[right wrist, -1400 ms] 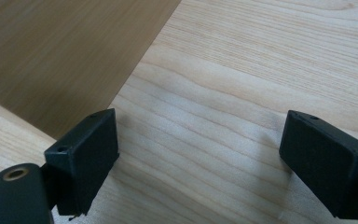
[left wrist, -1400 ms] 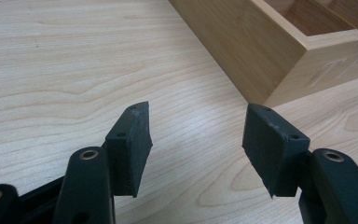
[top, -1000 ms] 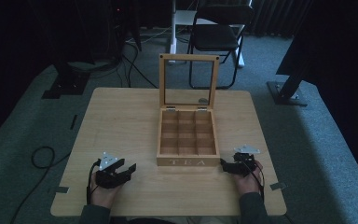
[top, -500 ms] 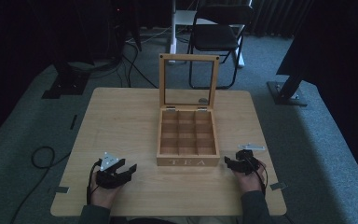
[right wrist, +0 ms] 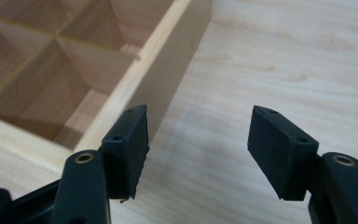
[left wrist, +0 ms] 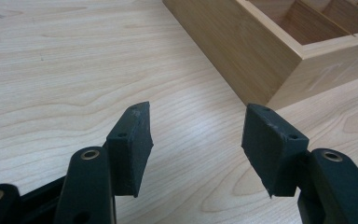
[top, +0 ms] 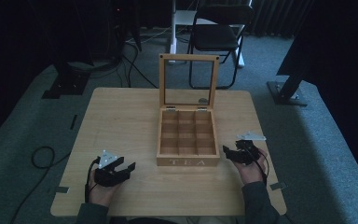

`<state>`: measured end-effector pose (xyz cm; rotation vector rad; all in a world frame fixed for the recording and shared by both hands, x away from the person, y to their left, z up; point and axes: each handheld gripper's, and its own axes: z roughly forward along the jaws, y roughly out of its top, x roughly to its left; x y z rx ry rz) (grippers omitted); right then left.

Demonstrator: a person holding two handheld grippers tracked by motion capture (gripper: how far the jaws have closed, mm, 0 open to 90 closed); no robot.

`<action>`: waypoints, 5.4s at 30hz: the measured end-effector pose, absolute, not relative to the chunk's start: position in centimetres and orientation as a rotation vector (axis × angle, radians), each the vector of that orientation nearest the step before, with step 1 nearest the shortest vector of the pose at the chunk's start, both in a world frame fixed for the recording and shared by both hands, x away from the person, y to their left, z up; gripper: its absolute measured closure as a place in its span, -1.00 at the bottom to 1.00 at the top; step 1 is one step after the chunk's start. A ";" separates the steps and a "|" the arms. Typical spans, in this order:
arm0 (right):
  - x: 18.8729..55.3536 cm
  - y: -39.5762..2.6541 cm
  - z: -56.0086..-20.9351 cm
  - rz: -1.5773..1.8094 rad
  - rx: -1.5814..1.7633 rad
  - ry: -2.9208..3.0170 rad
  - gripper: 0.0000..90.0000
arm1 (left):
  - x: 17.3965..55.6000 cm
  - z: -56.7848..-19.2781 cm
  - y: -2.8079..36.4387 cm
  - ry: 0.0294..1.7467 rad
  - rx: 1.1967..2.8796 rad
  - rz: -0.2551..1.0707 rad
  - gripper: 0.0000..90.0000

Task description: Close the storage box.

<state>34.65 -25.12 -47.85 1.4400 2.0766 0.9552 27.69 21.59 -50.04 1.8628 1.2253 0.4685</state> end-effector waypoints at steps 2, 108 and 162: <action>35.0 -25.0 -47.4 0.954 1.423 2.074 -0.17 | 27.7 -50.0 21.6 1.225 1.863 0.469 -0.05; 56.4 -22.0 -39.7 1.274 1.253 2.103 0.20 | 32.3 -45.6 19.5 1.124 1.880 0.533 -0.02; 47.9 -22.2 -39.8 1.274 1.095 1.984 0.30 | 44.2 -37.4 12.5 1.038 1.860 0.687 0.43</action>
